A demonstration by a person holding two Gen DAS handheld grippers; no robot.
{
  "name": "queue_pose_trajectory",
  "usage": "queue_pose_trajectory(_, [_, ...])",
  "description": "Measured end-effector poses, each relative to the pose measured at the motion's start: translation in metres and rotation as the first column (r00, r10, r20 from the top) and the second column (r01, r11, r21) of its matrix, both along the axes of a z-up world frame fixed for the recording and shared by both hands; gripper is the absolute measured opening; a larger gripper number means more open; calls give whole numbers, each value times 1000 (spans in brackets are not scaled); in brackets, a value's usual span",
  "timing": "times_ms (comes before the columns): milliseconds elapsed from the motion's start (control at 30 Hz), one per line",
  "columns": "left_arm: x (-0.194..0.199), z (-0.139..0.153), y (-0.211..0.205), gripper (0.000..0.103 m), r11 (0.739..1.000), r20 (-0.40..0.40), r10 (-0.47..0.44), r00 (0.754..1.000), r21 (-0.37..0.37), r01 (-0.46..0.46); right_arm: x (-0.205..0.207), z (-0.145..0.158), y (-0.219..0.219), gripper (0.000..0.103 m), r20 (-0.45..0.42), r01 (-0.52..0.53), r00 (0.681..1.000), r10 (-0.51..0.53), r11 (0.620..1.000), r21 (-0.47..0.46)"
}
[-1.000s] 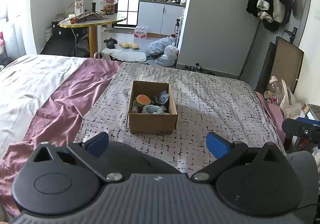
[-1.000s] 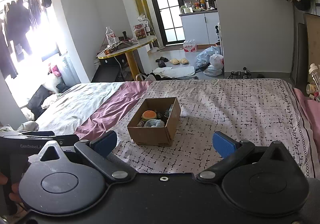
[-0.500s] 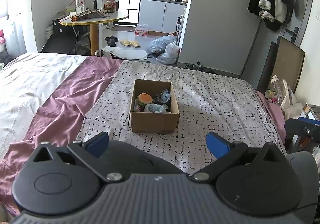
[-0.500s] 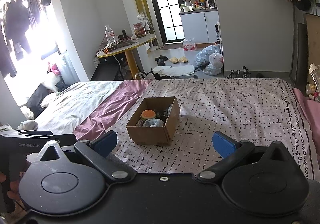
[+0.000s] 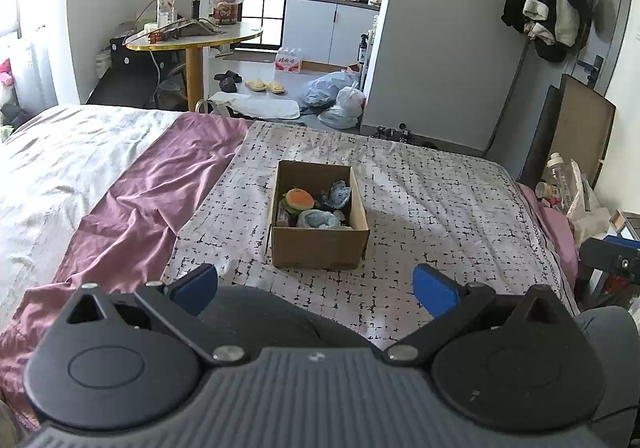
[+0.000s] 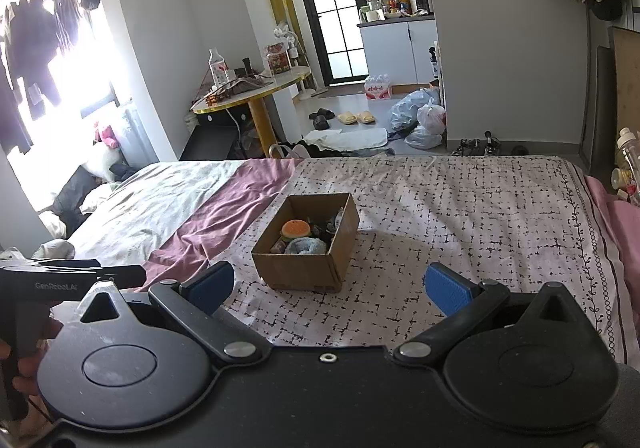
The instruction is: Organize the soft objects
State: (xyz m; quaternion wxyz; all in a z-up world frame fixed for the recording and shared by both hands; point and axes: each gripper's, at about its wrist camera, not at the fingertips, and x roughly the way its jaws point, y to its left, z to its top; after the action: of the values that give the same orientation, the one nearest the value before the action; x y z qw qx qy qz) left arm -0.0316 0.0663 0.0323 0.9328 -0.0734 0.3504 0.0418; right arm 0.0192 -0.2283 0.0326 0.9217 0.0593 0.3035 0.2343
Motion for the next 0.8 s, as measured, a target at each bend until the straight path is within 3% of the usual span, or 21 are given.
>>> queue_pose_trajectory(800, [-1,0,7,103,1000,-2,-1,1000,-5,1,-1,-4,2,103,-6,4,1000,-4,1000,-9])
